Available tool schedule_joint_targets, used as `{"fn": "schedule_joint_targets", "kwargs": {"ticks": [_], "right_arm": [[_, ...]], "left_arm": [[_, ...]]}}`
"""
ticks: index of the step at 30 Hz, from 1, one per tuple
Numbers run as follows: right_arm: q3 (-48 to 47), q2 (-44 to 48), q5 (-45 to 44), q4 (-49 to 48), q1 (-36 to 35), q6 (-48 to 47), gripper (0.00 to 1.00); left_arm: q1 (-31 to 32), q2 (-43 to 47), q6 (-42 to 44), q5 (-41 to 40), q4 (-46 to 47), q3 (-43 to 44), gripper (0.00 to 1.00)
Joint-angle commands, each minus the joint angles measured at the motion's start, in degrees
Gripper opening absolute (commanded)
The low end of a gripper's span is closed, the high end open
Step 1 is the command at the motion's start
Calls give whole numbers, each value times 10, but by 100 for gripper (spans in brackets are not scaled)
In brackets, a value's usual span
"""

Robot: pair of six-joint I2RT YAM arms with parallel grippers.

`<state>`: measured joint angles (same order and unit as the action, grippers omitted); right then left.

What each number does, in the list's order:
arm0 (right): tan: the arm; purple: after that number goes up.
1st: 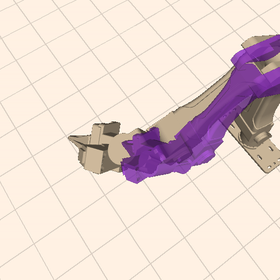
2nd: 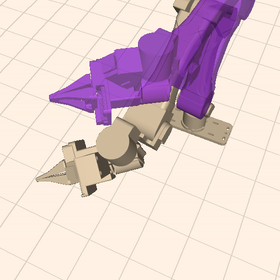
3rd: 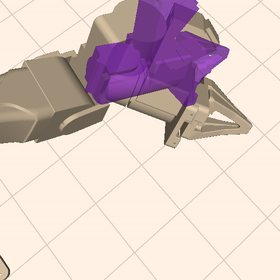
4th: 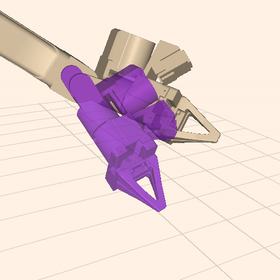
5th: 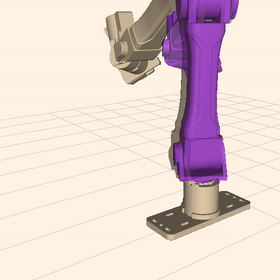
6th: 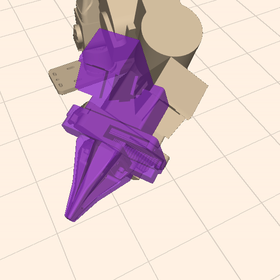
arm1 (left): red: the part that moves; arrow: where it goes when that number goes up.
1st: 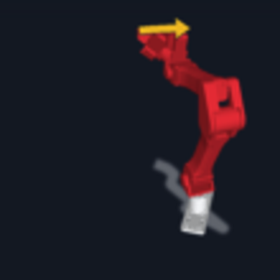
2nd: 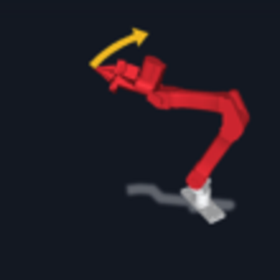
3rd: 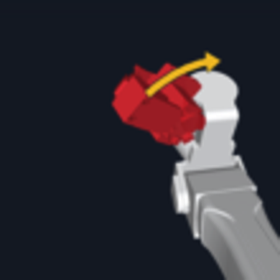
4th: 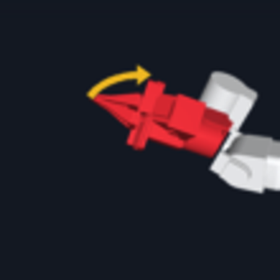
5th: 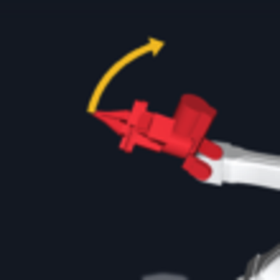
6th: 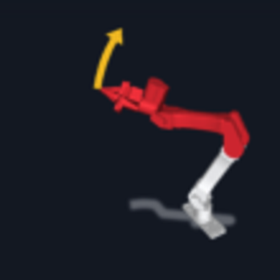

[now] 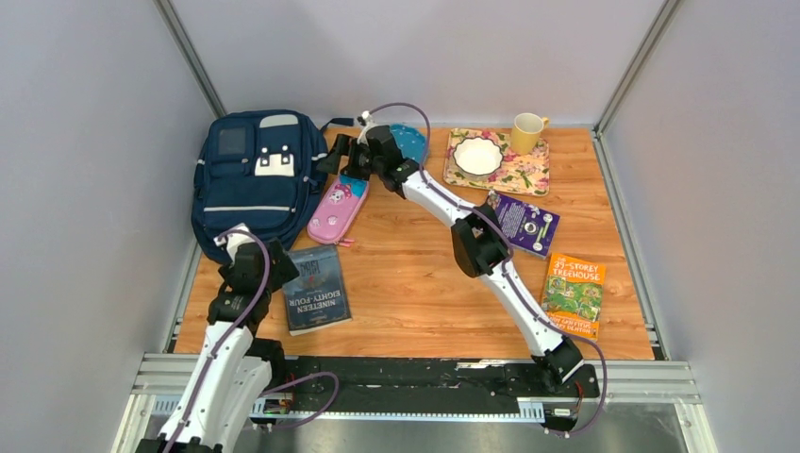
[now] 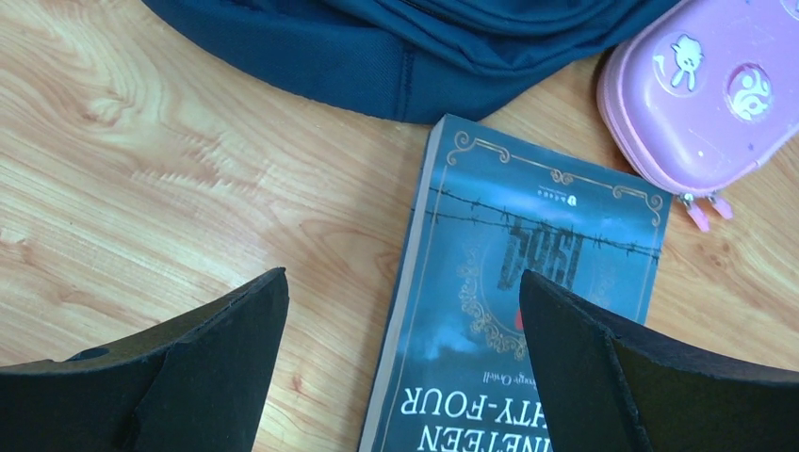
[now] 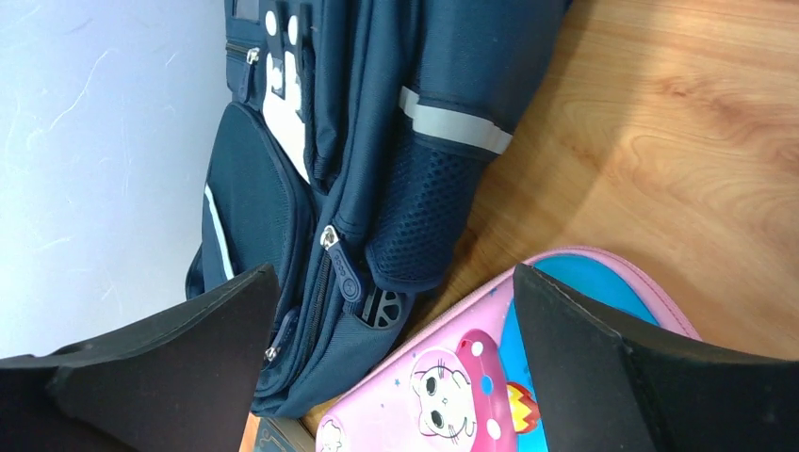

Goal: Pack the student bag
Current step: Pick up the student bag at the corner of the board.

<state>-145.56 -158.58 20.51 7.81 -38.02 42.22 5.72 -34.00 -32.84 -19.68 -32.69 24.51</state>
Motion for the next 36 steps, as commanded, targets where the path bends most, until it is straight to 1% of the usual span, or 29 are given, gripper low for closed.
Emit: {"fn": "schedule_joint_targets", "kwargs": {"ticks": [1,3,4,5,7,8,11,13,14,16,19,21,24,26,28,29,31,33,35,36], "right_arm": [[-2,32,5,-30,-14,-33,98],[10,49,19,-15,-21,-51,98],[26,78,22,-21,-24,-58,98],[68,93,24,-30,-28,-72,98],[96,128,26,-45,-29,-79,99],[102,135,37,-42,-29,-84,99],[109,157,62,-17,-28,-91,98],[132,172,73,-9,-29,-95,98],[145,194,79,-10,-28,-97,98],[192,219,82,-16,-29,-103,98],[253,272,85,-32,-29,-108,98],[273,305,84,-31,-28,-115,98],[316,345,82,-32,-28,-118,98],[351,367,90,-37,-28,-122,98],[373,396,98,-40,-28,-131,98],[400,405,99,-42,-28,-133,98],[427,435,96,-53,-26,-135,98],[467,451,96,-60,-26,-140,98],[486,470,94,-61,-24,-151,98],[504,475,92,-60,-25,-152,98]], "left_arm": [[-53,-33,-3,17,62,13,99],[-97,-57,-12,56,80,12,99],[-134,-64,-16,69,84,10,99],[-158,-80,-32,92,86,9,99],[-194,-90,-41,125,114,-8,99],[-223,-92,-55,147,130,-15,99],[-235,-75,-84,148,216,-49,99],[-239,-70,-106,138,234,-62,99],[-239,-70,-125,135,243,-63,99],[-241,-75,-147,127,252,-71,99],[-245,-93,-193,150,299,-93,99],[-248,-104,-219,158,324,-110,99],[-252,-115,-266,175,387,-140,99],[-252,-108,-294,164,437,-162,99],[-252,-97,-317,144,487,-205,99],[-252,-97,-325,140,529,-218,99],[-253,-113,-339,129,547,-233,99],[-253,-128,-347,133,584,-240,99],[-256,-155,-368,145,632,-240,99],[-257,-163,-377,148,650,-263,99]]}}
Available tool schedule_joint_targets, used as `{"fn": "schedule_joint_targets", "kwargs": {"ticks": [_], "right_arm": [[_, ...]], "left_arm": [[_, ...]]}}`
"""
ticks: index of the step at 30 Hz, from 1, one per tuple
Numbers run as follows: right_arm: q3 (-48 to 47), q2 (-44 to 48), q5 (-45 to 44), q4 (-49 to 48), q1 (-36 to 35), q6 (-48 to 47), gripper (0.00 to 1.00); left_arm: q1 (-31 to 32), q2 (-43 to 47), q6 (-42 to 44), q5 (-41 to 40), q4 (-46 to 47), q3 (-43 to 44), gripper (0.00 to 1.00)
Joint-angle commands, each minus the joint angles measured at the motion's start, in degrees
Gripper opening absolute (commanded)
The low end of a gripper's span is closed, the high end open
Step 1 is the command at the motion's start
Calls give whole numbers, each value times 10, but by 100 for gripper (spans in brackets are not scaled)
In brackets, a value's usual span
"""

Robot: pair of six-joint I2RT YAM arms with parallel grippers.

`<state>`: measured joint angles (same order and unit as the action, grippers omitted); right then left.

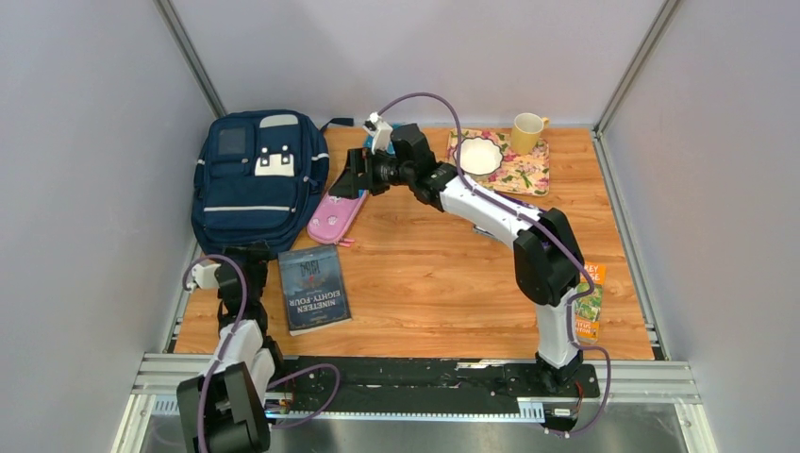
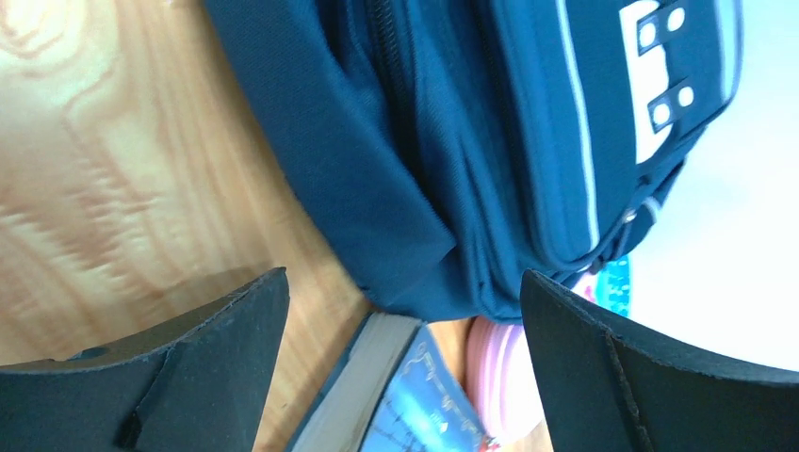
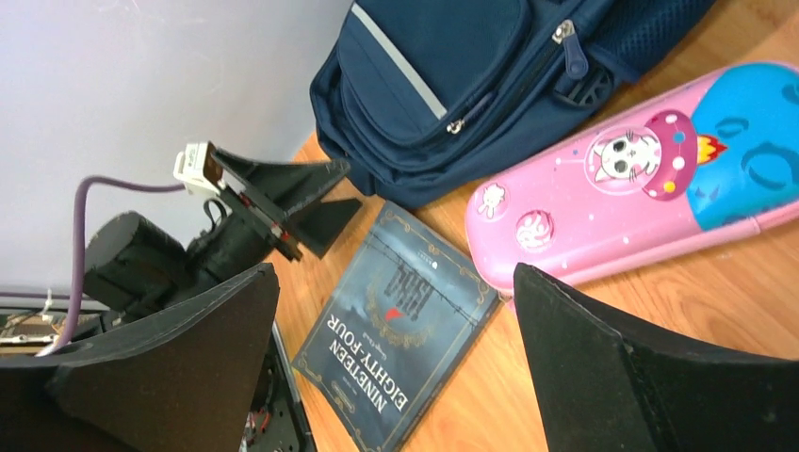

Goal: Pack the student bag
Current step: Pick up the student bag at the corner of the board.

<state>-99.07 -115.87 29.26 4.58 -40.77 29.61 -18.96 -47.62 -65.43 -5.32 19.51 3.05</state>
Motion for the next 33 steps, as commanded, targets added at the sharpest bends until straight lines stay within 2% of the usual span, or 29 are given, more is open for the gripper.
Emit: {"fn": "schedule_joint_targets", "kwargs": {"ticks": [1,4,15,18,23,28,29,30,33], "right_arm": [[47,50,5,-28,4,-27,98],[67,57,14,-26,8,-29,98],[119,92,24,-33,25,-26,98],[128,98,26,-33,27,-26,98],[129,102,34,-30,29,-19,98],[135,110,31,-20,28,-21,98],[135,111,31,-18,28,-21,98],[136,111,31,-15,28,-19,98],[142,110,33,-12,28,-17,98]], "left_arm": [[-11,-42,-60,16,153,-55,99],[-14,-78,-70,36,231,-64,99],[-19,-195,-54,73,229,-33,98],[-20,-217,-50,80,219,-16,81],[-24,-247,-49,86,231,-7,67],[-30,-273,-57,104,247,7,42],[-32,-275,-56,107,250,13,35],[-33,-279,-55,116,252,18,23],[-38,-278,-62,132,252,29,0]]}}
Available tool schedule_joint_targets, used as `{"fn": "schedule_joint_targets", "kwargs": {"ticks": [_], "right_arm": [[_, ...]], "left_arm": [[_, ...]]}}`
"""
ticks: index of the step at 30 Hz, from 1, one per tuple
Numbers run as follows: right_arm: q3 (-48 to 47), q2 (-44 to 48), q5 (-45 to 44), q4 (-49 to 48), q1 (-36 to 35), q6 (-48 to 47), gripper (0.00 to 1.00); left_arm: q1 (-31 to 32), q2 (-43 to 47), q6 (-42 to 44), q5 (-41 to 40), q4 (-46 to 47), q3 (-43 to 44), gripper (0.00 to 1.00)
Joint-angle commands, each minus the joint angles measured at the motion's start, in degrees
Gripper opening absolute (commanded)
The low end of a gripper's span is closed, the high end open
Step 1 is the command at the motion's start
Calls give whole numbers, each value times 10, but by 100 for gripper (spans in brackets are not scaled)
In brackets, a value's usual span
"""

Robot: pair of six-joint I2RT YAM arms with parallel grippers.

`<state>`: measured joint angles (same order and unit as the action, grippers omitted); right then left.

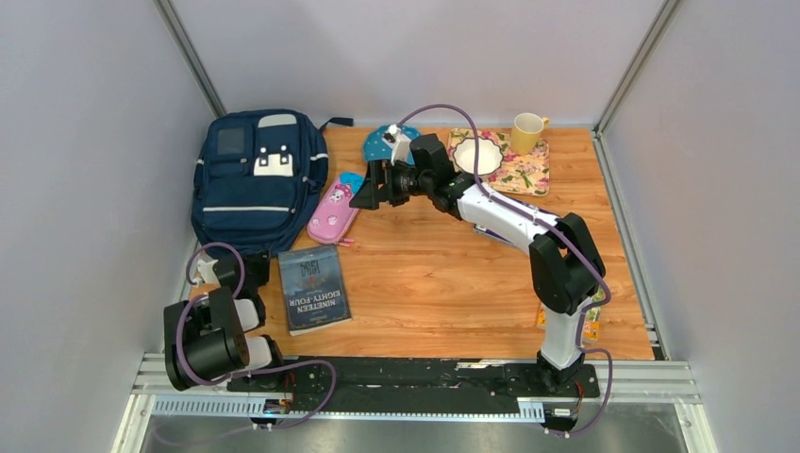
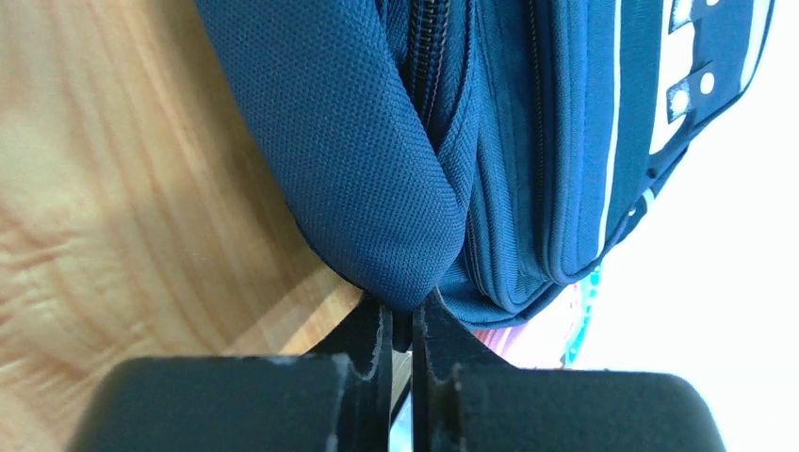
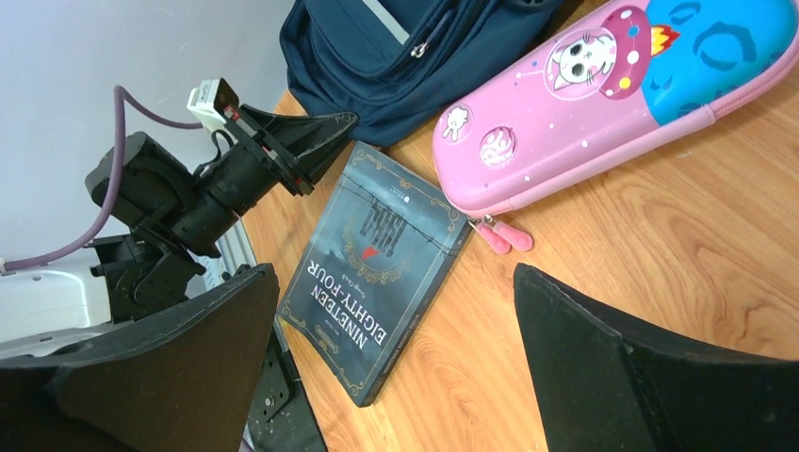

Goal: Pack the student bag
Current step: Pick up the student bag at the corner of the board.

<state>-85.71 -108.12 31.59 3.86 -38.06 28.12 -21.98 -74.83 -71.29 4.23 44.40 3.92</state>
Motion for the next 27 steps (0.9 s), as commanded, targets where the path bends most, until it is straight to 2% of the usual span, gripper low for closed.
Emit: {"fn": "schedule_joint_targets", "kwargs": {"ticks": [1,3,10,14,19,25,27], "right_arm": [[9,32,9,-5,2,0,98],[7,26,13,1,1,3,98],[-72,-48,12,40,7,54,98],[-174,-134,17,53,11,110,99],[-336,-248,15,58,11,185,99],[-515,-389,7,63,10,272,99],[-520,-403,-6,52,11,282,99]], "left_arm": [[-8,-3,-4,40,5,22,0],[-9,18,4,51,5,29,0],[-14,125,58,89,-106,105,0],[-22,172,75,118,-156,151,0],[-34,225,70,193,-181,153,0],[-36,253,56,276,-150,142,0],[-36,264,64,292,-146,142,0]]}}
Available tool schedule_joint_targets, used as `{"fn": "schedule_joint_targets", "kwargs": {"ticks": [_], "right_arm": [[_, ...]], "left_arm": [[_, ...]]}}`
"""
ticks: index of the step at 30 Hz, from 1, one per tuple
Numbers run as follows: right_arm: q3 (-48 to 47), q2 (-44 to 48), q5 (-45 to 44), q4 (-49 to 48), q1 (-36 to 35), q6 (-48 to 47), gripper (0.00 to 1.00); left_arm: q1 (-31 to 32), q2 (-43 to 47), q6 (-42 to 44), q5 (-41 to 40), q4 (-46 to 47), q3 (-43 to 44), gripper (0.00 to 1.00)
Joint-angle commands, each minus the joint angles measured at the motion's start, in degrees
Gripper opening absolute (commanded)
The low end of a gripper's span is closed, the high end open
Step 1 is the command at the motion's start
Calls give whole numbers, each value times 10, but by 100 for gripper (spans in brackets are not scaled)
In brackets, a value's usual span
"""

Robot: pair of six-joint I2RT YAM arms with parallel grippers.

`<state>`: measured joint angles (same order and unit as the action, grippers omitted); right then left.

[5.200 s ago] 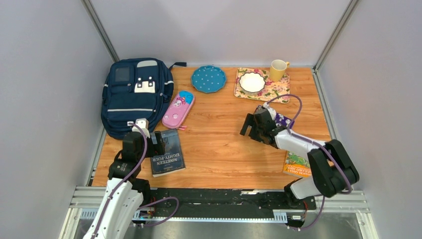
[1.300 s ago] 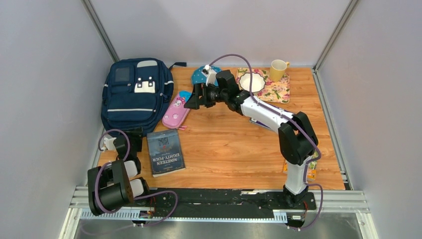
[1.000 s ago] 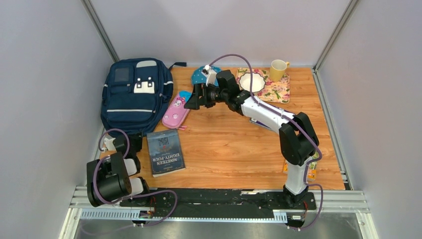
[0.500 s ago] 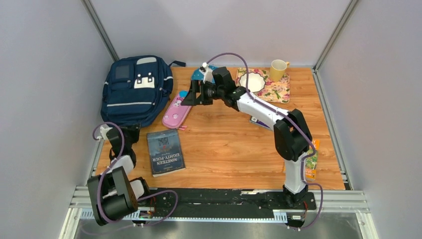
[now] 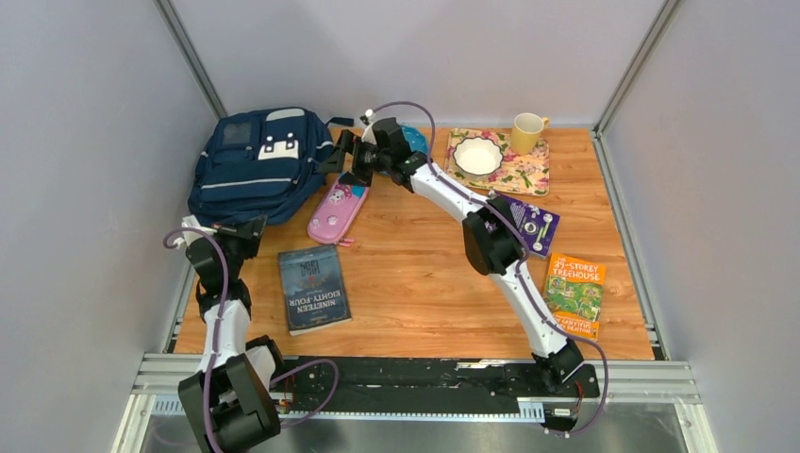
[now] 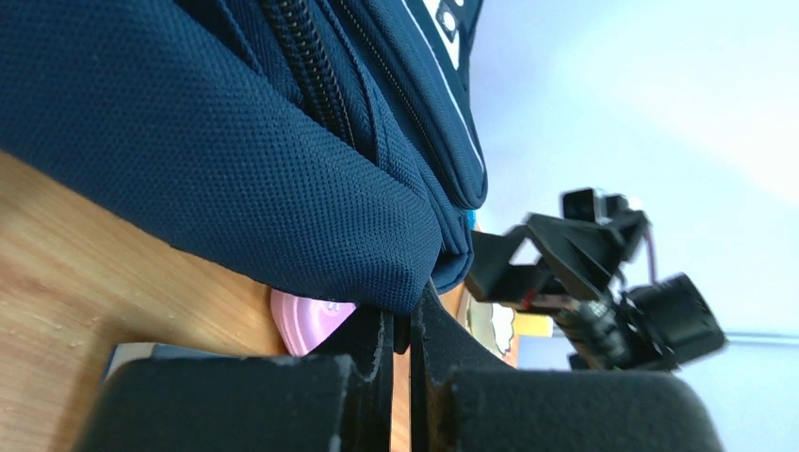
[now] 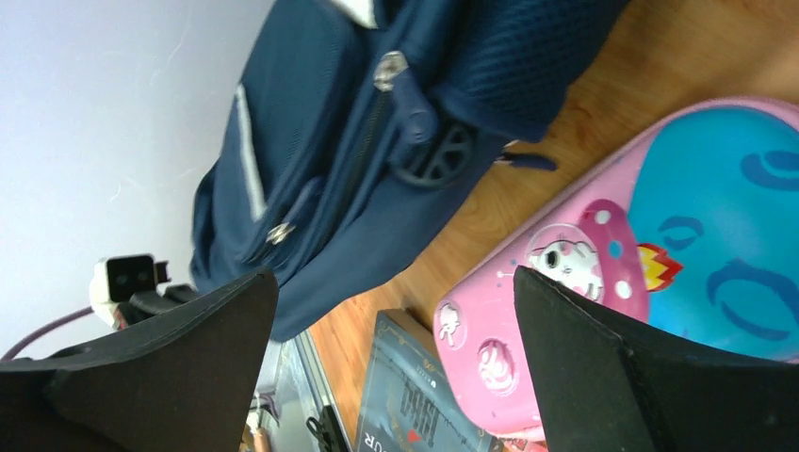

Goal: Pack the student bag
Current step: Pick up the student bag at the corner of the board.

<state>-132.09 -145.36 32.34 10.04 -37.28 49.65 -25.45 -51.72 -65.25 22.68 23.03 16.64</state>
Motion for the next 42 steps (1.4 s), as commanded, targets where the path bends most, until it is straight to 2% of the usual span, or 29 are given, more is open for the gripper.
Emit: {"fn": "schedule_joint_targets", "kwargs": {"ticks": [1,9,16,19,20,21,22,27,30,36,40,42], "right_arm": [[-55,-38,-28,-16,2,73,99],[-137,-105,-44,-36,2,117,99],[-156,-125,-54,-76,-14,164,99],[-163,-132,-55,-91,-22,180,54],[-164,-131,-58,-95,-22,184,21],[-164,-131,-62,-95,-23,187,8],[-166,-128,-66,-95,-23,186,0],[-187,-100,-46,-138,-24,145,0],[-166,-46,-24,-148,-24,74,0],[-145,45,53,-191,-23,-4,0],[-123,103,56,-189,-24,-62,0],[-105,145,60,-190,-24,-89,0]], "left_arm": [[-1,36,5,111,63,15,0],[-1,57,-29,179,107,7,0],[-1,66,-17,223,121,-14,0],[-2,67,-16,237,133,-20,0],[-1,68,-8,243,133,-19,0],[-2,67,1,246,126,-18,0],[-1,67,7,250,123,-15,0],[-1,71,61,258,93,-1,0],[-1,82,122,244,55,35,0],[1,91,190,250,9,161,0],[19,93,244,258,-39,261,0],[37,93,269,264,-56,282,0]]}}
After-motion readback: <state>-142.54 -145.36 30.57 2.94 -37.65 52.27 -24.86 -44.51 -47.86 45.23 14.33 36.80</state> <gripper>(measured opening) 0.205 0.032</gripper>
